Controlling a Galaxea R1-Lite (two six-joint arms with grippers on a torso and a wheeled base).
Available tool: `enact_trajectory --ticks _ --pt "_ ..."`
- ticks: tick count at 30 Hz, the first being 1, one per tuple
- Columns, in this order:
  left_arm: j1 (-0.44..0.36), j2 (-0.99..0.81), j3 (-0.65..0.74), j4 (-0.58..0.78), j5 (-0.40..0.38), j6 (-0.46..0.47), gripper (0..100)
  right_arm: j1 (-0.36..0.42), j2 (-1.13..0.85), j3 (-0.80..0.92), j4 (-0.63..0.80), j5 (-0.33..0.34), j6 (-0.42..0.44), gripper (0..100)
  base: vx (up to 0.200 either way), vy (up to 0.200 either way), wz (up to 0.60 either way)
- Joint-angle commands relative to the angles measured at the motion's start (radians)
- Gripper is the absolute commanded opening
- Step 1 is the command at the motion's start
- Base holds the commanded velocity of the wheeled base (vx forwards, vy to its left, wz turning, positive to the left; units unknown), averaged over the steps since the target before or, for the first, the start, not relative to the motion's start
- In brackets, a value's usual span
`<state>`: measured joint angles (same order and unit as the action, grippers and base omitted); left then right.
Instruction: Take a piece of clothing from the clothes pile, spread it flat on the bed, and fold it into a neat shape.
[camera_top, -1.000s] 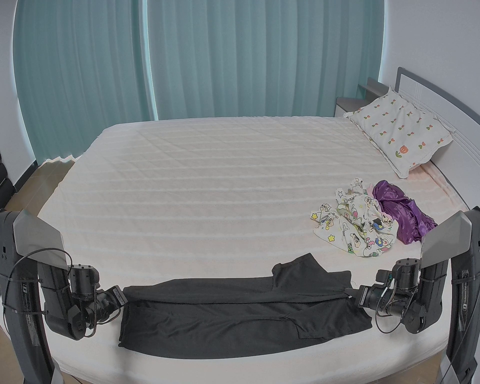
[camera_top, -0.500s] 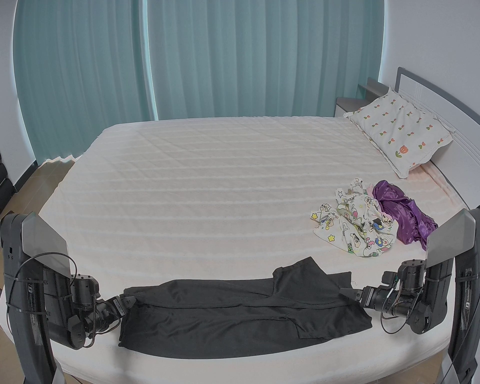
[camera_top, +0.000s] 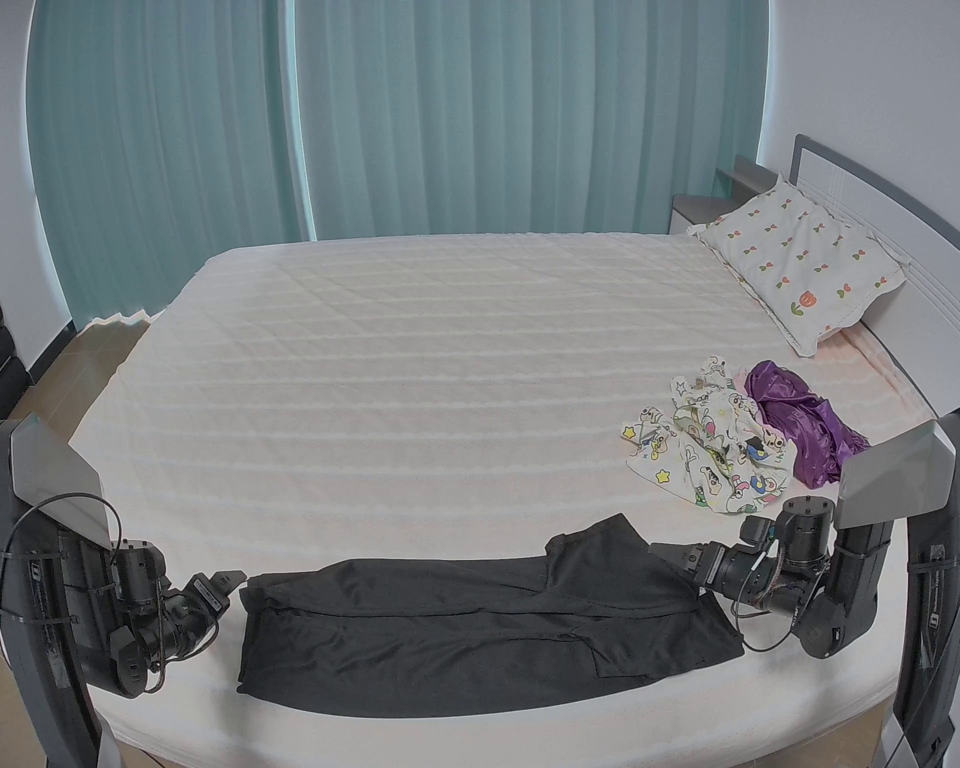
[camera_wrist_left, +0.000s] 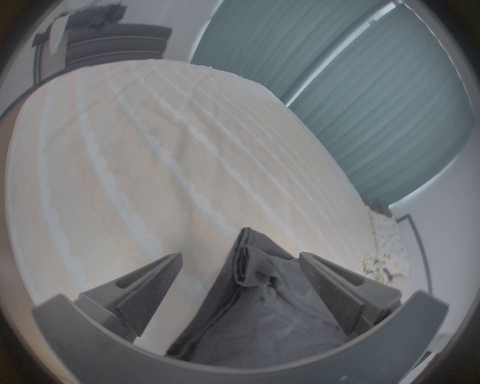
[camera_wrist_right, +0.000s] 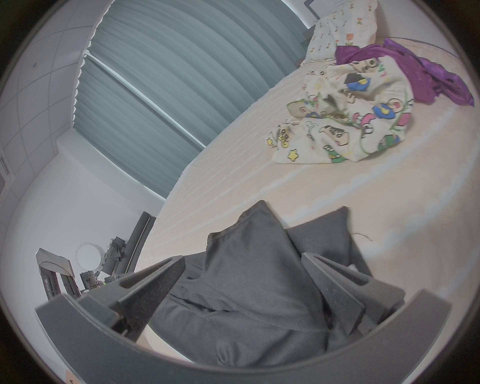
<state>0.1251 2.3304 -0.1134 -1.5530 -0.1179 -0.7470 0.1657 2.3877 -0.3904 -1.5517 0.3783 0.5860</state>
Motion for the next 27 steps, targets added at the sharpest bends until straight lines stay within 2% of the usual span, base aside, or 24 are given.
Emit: enact_trajectory --ticks 1,6,15,16,24,27 --pt "-0.055 -0.031 -0.005 -0.018 -0.008 -0.104 100 0.018 0.074 -0.096 0.05 0.007 0.006 100 0.0 0.0 0.0" --pt "-0.073 -0.006 -0.015 -0.018 -0.006 -0.126 100 -0.012 0.1 -0.143 0.097 0.01 0.002 100 0.0 0.0 0.0" --pt "-0.084 0.006 -0.019 -0.018 0.001 -0.124 100 -0.002 0.128 -0.188 0.119 0.01 0.0 100 0.0 0.0 0.0" --pt "-0.084 0.007 -0.019 -0.018 0.001 -0.124 100 0.005 0.128 -0.185 0.133 0.01 -0.002 0 0.0 0.0 0.0" --pt "-0.084 0.01 -0.014 -0.018 0.001 -0.124 100 -0.002 0.11 -0.105 0.105 0.001 -0.02 0 0.0 0.0 0.0" --pt "-0.084 0.01 -0.011 -0.018 0.003 -0.124 100 -0.006 0.102 -0.038 0.044 -0.001 -0.026 0 0.0 0.0 0.0"
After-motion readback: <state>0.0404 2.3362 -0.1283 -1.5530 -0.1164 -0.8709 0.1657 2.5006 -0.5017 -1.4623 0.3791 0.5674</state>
